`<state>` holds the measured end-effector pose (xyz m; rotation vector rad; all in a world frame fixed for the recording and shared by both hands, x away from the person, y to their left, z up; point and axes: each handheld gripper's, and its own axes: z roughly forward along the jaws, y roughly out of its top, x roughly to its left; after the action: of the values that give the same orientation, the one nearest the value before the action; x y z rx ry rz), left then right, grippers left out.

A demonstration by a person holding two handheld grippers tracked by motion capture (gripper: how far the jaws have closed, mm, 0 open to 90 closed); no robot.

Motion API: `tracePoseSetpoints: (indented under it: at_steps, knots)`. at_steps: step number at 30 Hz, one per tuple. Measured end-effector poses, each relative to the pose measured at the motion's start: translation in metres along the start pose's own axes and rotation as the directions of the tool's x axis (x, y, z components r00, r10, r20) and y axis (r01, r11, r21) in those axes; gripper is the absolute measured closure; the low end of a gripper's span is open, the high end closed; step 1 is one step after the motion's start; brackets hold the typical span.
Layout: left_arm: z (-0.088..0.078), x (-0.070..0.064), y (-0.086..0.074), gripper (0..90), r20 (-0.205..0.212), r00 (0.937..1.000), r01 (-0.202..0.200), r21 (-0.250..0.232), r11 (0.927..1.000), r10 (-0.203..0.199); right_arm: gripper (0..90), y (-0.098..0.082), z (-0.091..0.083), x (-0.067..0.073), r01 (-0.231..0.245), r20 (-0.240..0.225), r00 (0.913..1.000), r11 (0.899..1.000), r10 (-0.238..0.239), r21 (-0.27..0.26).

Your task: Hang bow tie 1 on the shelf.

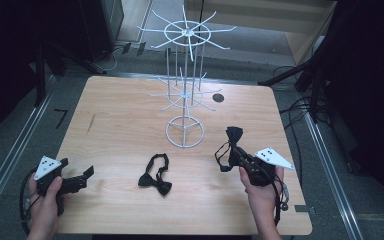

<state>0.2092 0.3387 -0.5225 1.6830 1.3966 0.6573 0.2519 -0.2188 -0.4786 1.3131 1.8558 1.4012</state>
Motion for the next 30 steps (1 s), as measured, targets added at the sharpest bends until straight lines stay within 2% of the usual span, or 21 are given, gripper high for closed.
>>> tracePoseSetpoints:
  at_steps: [9,30]
  knots:
    - [0.0,0.001,0.0,1.5,0.005,1.0,-0.002,0.001,1.0,0.002,84.0,0.013,-0.001,0.002,-0.028,0.001,0.9996,0.999,0.028,-0.038]
    - [0.001,0.001,0.001,1.5,0.011,0.9999,-0.003,0.002,1.0,0.003,83.9,0.035,0.001,0.009,-0.032,-0.006,0.9995,0.994,0.032,-0.104]
